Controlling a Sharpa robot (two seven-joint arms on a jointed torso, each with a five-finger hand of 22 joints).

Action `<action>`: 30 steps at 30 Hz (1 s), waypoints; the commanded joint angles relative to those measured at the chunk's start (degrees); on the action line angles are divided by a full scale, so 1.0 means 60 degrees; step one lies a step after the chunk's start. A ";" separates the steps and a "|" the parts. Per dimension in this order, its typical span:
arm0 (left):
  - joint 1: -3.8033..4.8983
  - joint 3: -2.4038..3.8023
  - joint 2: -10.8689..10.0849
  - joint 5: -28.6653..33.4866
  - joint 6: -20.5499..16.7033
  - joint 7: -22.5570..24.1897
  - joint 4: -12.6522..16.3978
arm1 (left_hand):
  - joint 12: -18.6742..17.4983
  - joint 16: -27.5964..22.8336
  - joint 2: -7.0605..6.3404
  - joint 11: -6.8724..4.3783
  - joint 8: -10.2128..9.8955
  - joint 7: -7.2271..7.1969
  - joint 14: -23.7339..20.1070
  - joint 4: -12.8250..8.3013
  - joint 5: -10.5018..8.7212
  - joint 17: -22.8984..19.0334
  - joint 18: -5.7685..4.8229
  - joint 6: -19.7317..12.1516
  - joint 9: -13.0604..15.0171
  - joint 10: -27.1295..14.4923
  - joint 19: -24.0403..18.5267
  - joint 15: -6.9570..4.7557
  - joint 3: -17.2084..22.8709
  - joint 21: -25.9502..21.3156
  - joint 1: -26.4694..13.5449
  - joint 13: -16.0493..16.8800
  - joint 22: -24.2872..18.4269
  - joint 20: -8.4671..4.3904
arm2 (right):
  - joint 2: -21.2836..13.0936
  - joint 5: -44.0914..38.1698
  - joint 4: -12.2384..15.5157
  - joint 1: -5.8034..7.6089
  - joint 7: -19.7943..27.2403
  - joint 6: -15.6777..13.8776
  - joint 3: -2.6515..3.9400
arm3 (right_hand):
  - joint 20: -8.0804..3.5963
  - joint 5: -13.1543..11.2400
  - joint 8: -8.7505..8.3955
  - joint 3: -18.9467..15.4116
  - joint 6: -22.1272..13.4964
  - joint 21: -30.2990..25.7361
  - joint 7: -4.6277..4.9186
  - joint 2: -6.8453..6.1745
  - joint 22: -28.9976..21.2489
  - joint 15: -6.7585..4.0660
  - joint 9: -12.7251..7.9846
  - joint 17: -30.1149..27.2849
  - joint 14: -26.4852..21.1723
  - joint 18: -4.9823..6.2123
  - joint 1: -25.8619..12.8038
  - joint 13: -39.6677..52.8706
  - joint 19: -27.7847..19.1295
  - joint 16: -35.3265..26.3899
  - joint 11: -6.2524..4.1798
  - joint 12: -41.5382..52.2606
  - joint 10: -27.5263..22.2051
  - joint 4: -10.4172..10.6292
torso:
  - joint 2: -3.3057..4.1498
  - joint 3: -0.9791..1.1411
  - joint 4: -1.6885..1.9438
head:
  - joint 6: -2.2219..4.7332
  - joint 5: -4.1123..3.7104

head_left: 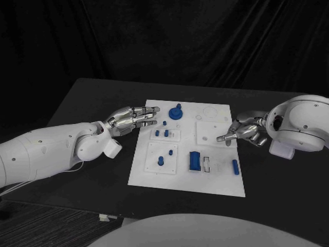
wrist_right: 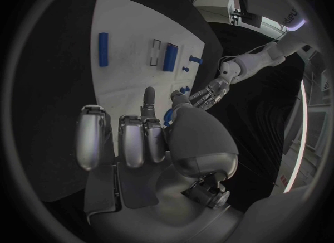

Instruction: Assemble the parts on the task board

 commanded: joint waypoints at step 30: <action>-0.0014 0.0009 -0.0070 0.0058 0.0075 0.0137 0.0047 | 0.0102 0.0065 -0.0044 0.0087 0.0061 0.0050 0.0074 -0.0015 0.0073 0.0014 0.0146 0.0129 0.0025 0.0068 0.0080 0.0027 0.0130 0.0058 -0.0088 0.0026 0.0018 0.0011 | -0.0401 -0.3311 0.0262 -0.1060 -0.0394 0.0356 -0.0006 | -0.0298 -0.1048 -0.0138 0.0045 0.0889 -0.0082 -0.0244 0.0210 0.1888 -0.0283 0.0101 0.0600 0.0697 -0.0047 -0.0156 0.2513 0.0295 -0.0326 -0.0316 0.0034 0.0994 0.0181 | 0.0015 -0.0017 0.0011 | 0.0000 -0.0555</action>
